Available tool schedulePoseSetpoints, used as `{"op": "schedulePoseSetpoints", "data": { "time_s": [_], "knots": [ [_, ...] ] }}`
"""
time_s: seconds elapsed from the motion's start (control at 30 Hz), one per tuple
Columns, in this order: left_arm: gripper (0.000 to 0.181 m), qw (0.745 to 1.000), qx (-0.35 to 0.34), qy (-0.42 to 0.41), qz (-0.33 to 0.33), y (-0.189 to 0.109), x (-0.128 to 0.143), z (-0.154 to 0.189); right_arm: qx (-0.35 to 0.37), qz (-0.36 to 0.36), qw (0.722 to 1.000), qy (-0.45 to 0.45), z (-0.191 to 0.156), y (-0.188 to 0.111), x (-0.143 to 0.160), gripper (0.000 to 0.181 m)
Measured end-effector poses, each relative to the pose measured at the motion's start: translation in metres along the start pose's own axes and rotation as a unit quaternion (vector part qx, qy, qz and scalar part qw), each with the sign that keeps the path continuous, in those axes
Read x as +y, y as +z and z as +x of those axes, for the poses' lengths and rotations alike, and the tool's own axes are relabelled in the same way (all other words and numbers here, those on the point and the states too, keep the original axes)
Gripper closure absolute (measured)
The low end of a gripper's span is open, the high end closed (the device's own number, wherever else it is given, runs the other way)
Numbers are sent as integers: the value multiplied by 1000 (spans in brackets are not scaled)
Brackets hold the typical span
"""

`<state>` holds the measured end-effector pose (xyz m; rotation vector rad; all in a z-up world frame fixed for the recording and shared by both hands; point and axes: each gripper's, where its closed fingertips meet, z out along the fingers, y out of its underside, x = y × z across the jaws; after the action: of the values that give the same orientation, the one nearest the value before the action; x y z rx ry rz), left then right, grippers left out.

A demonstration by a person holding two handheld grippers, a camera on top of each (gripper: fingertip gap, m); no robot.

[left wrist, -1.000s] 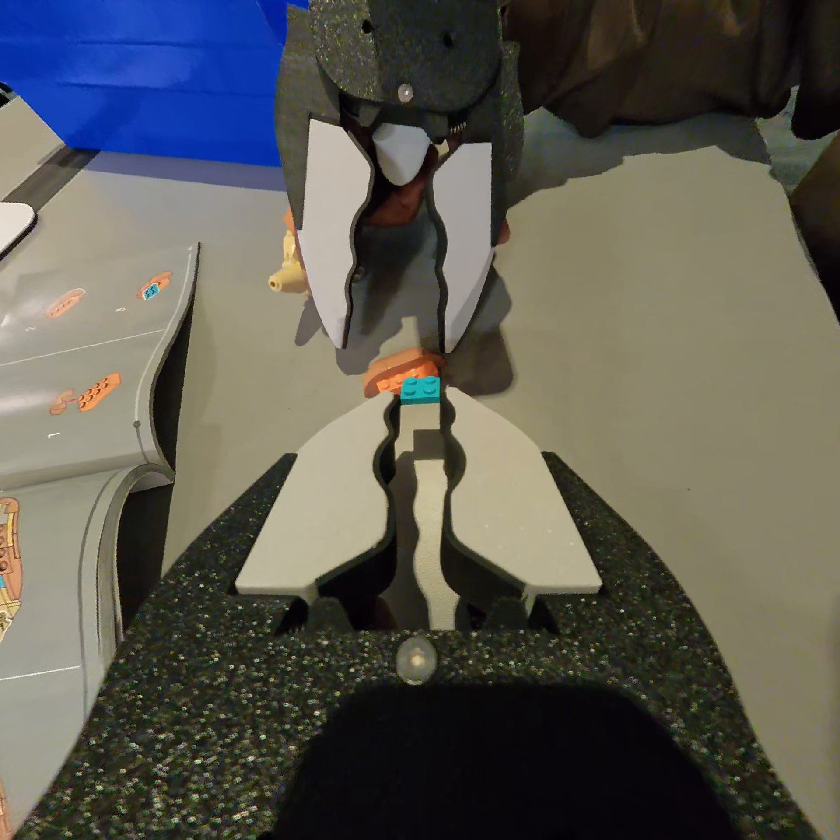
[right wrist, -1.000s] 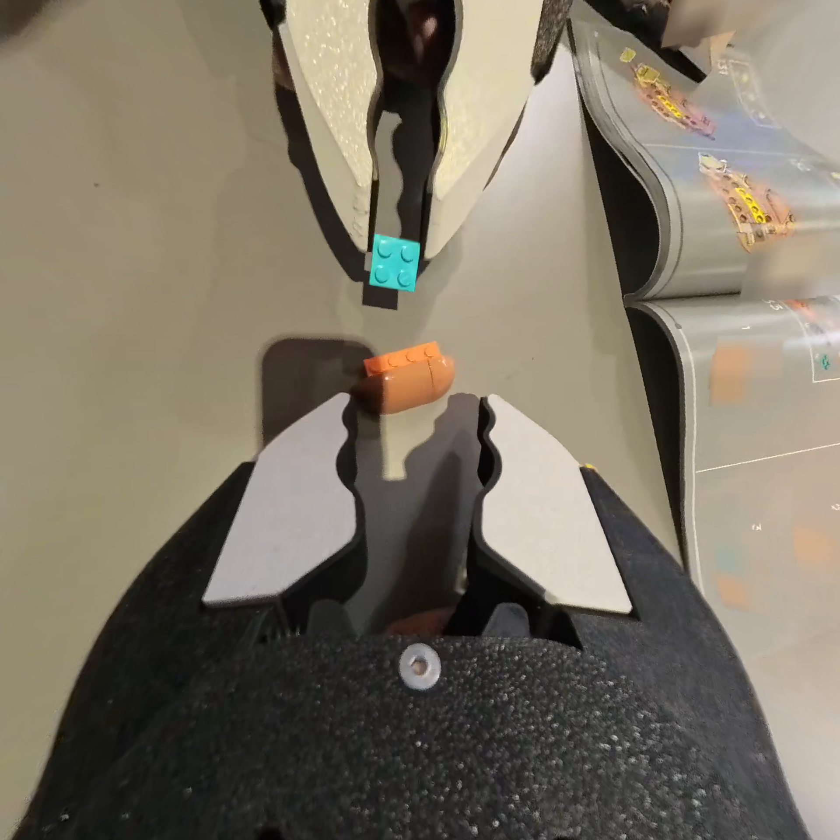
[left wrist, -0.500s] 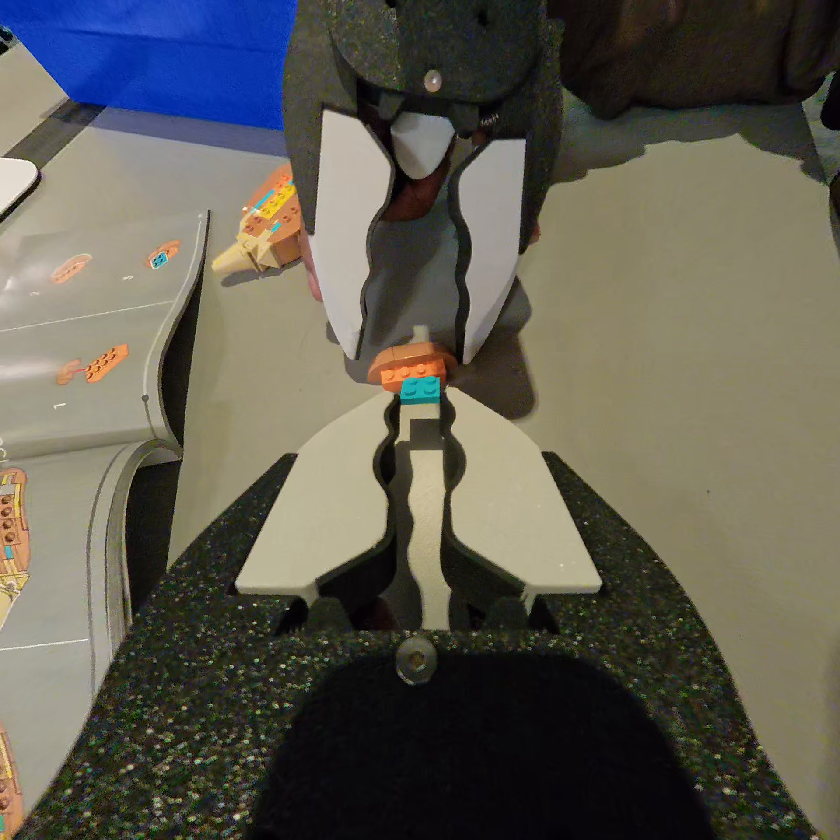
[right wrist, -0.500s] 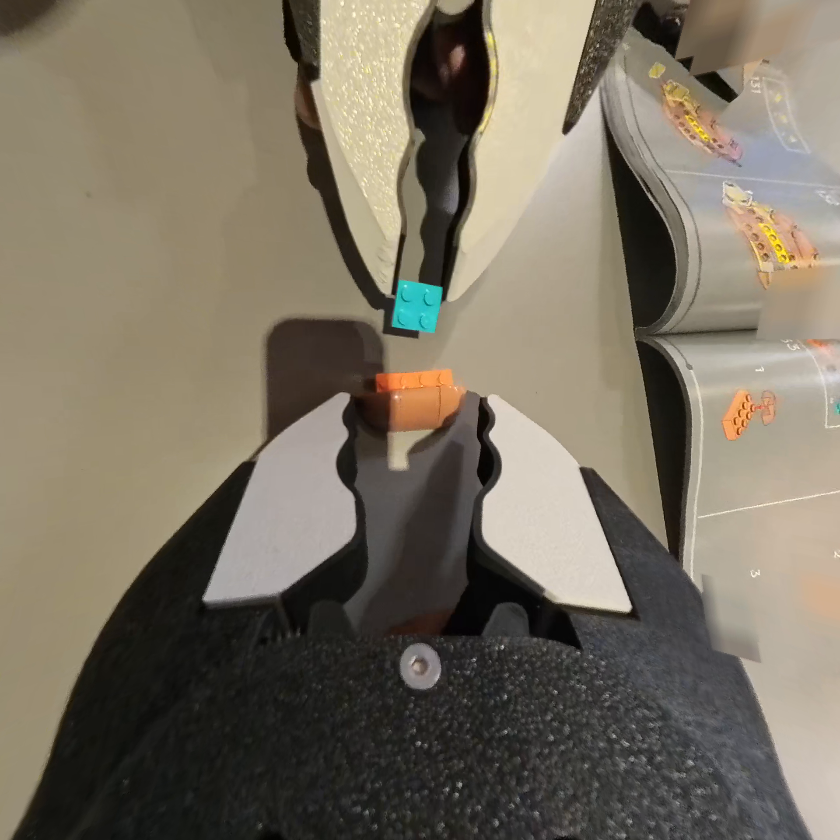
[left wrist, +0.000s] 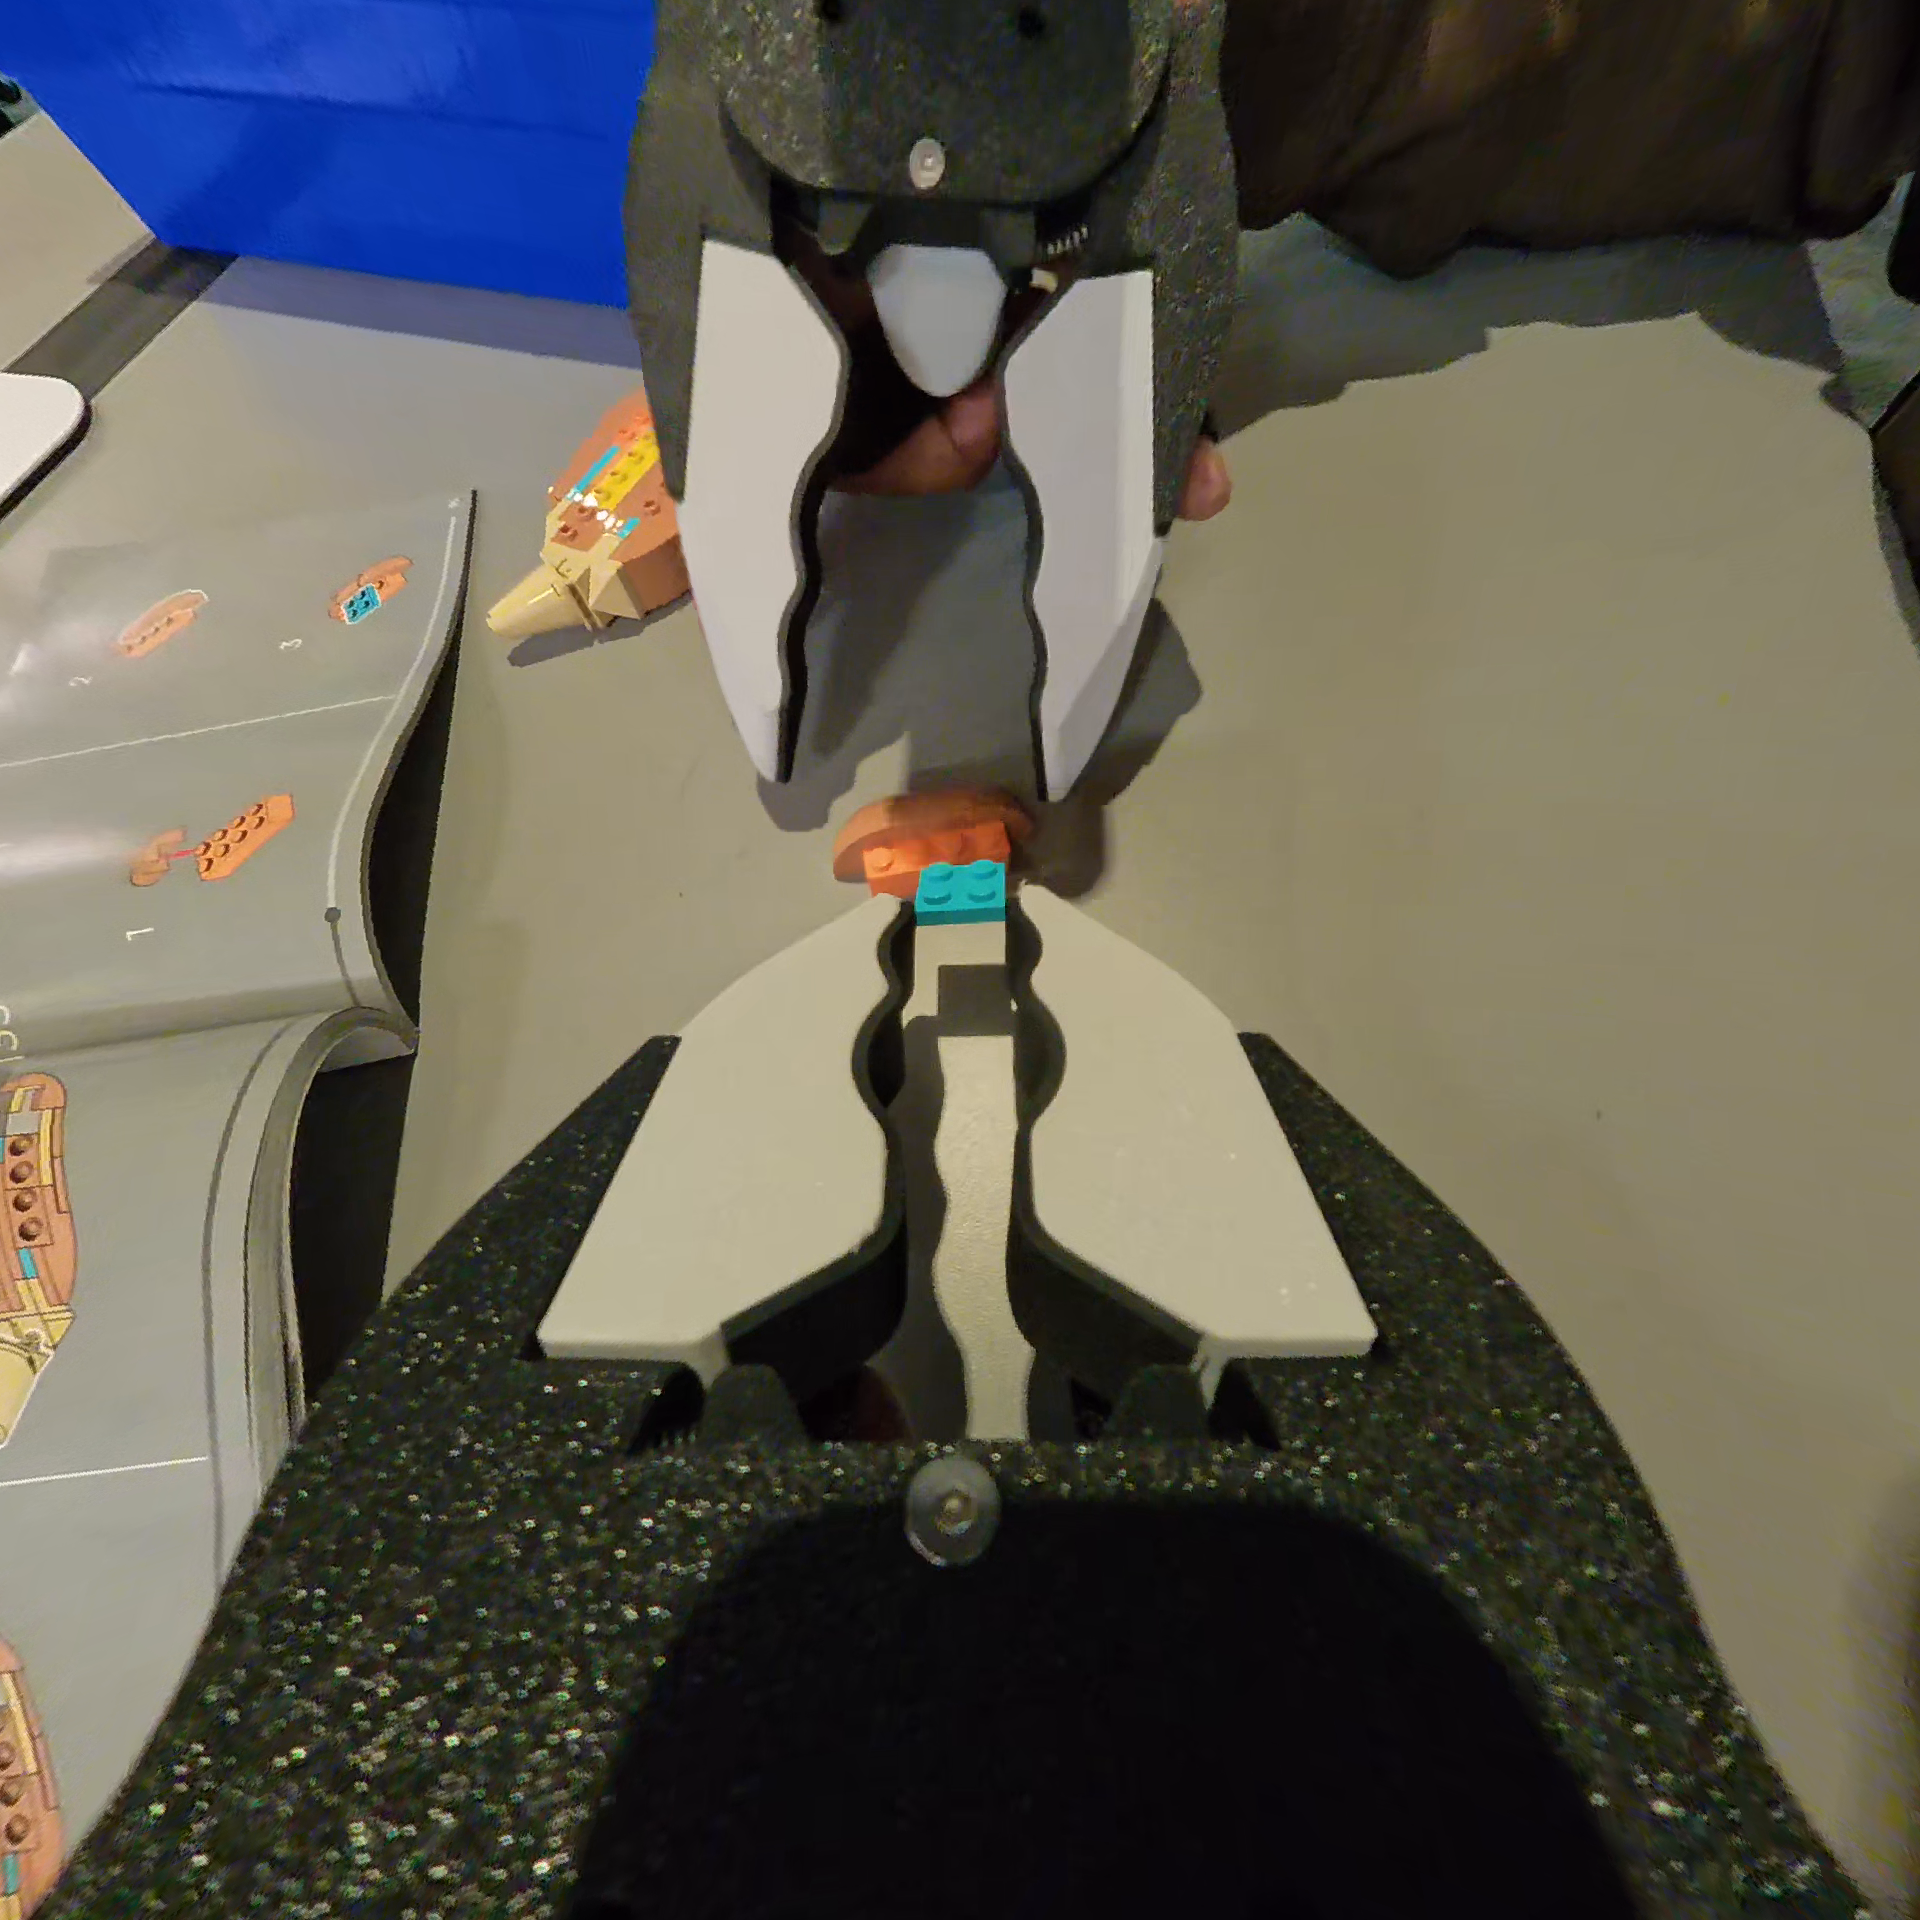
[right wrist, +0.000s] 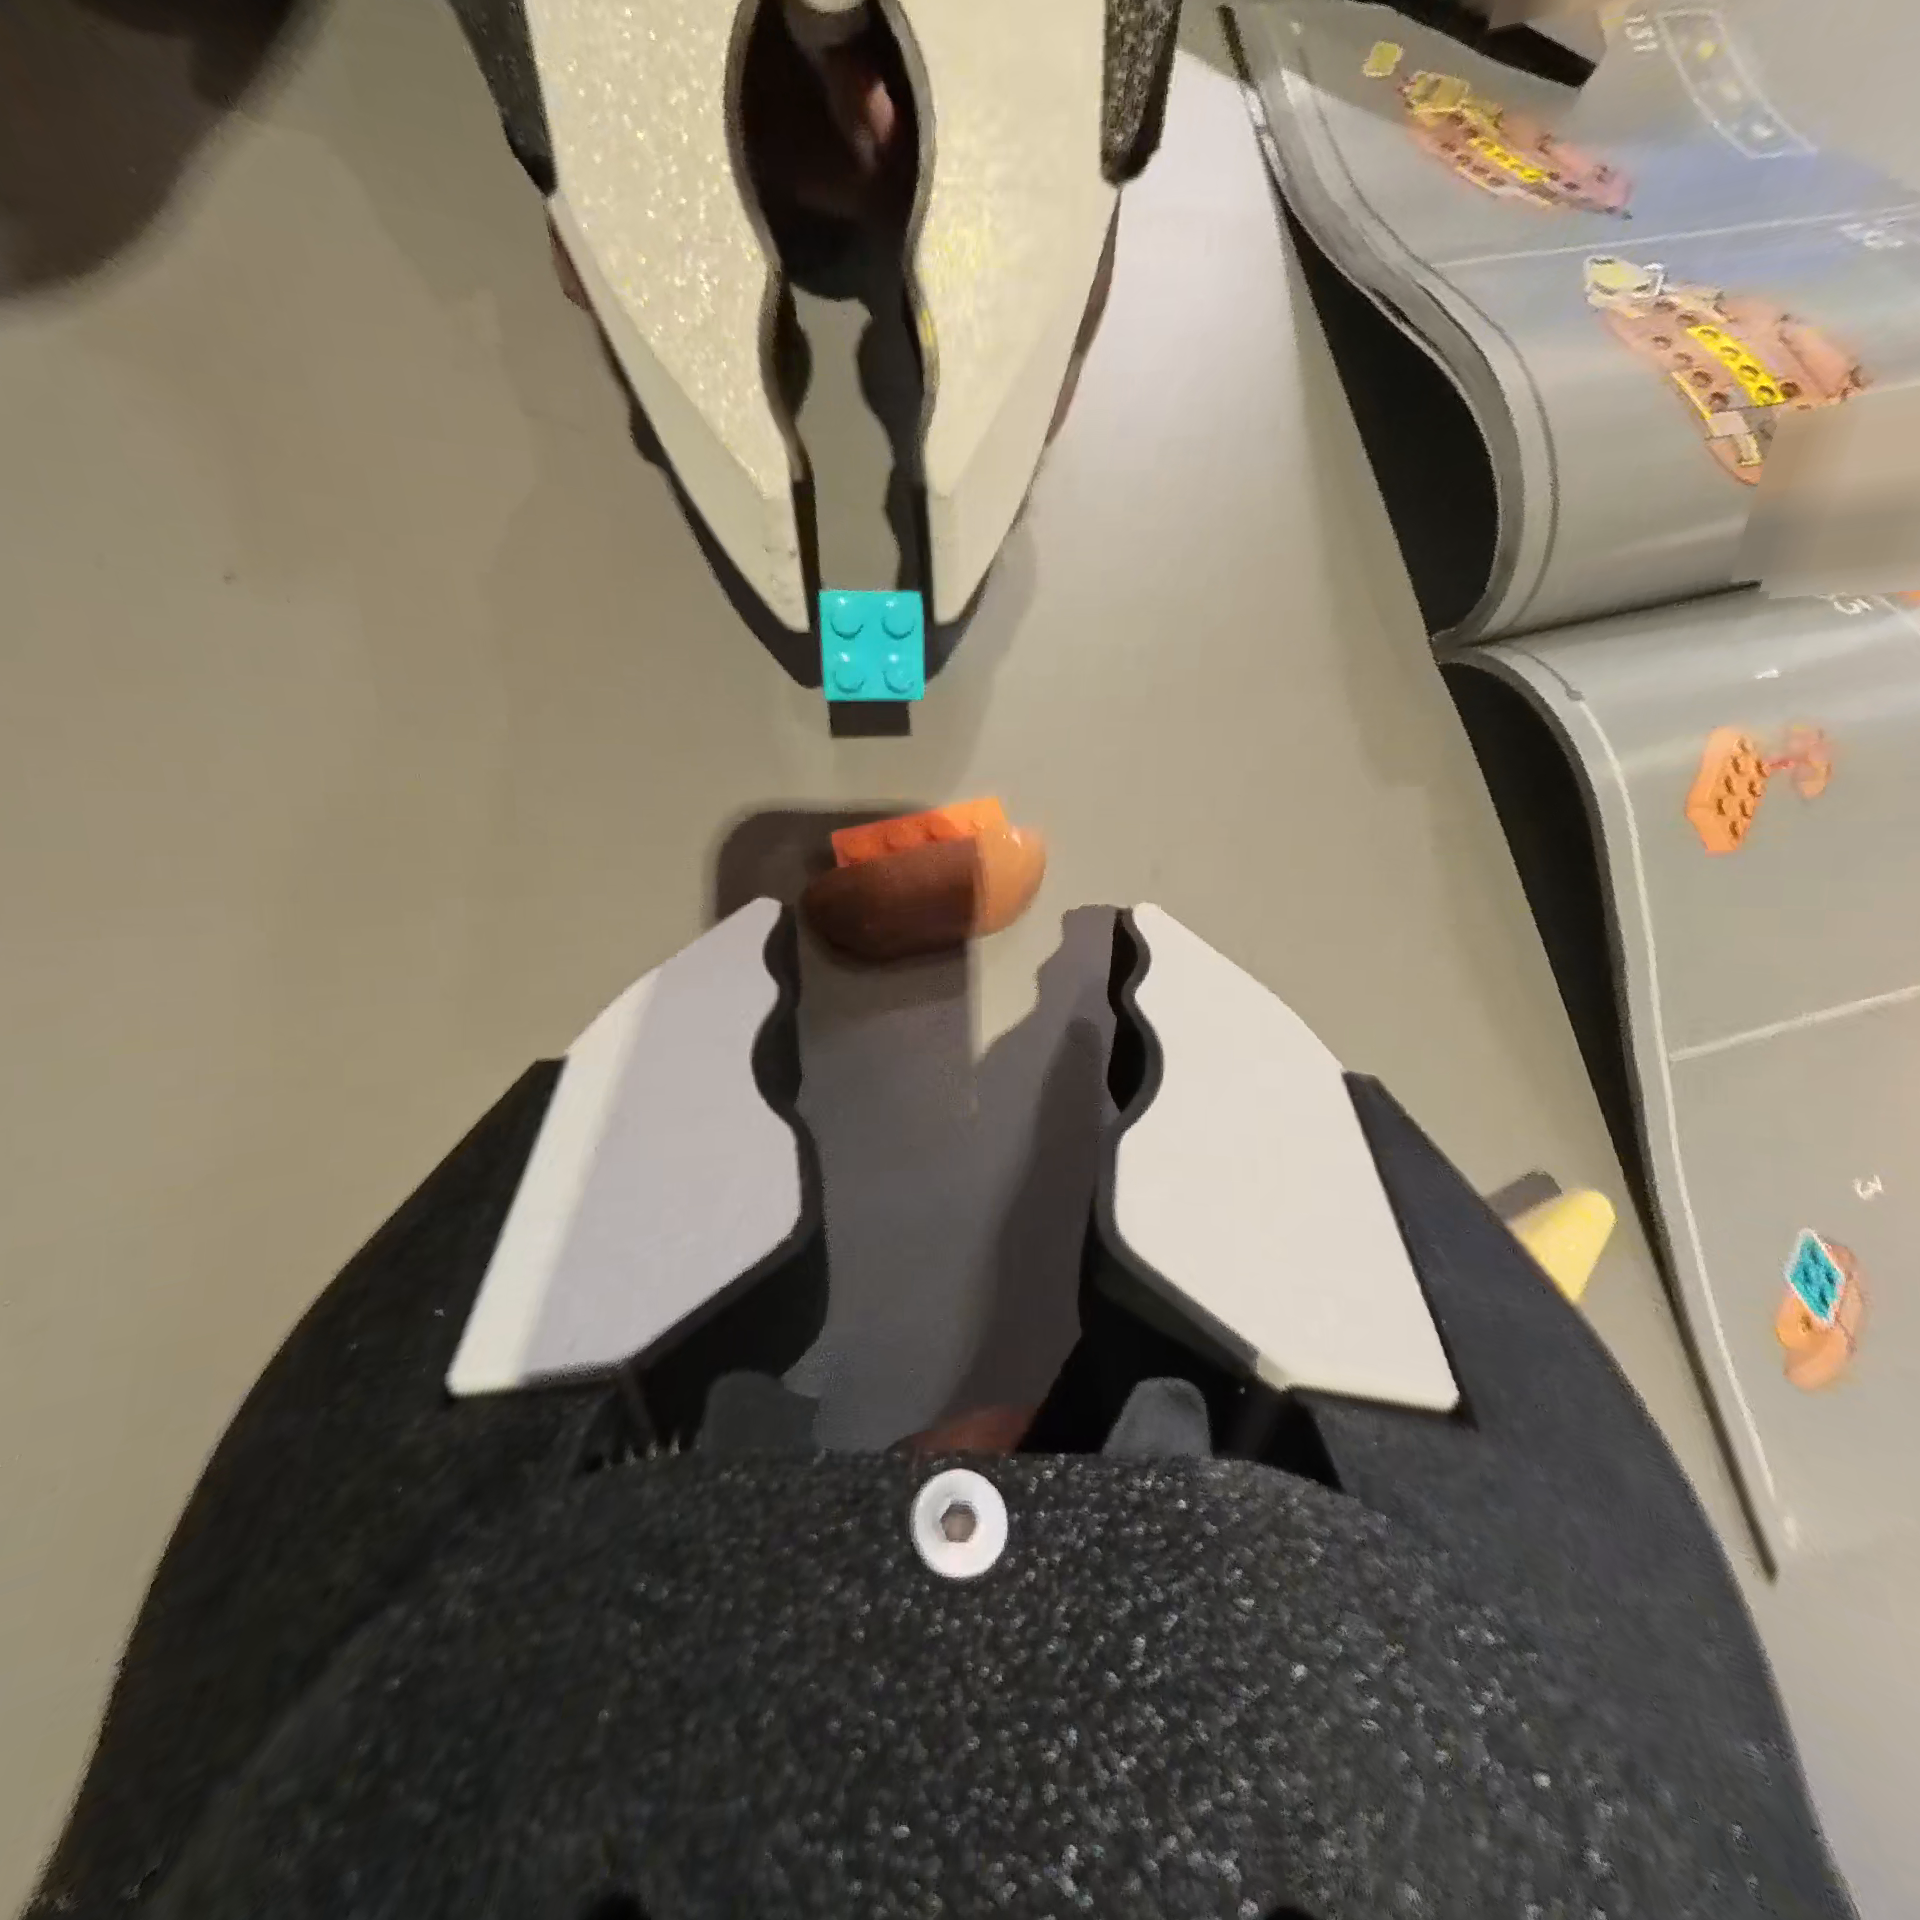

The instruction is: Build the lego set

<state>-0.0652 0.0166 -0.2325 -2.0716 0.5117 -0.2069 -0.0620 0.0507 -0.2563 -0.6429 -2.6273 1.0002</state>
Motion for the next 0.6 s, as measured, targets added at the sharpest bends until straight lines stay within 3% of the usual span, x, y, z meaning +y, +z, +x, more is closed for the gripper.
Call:
{"op": "schedulePoseSetpoints", "data": {
  "time_s": [0.3,0.6],
  "knots": [
    [165,1000,9,2,13,-1,-2,0,-22,7,1000,-9,-7,11,-3,123],
    [165,1000,7,-1,15,-1,-2,-1,-20,12,1000,8,-6,13,-4,135]
  ]
}}
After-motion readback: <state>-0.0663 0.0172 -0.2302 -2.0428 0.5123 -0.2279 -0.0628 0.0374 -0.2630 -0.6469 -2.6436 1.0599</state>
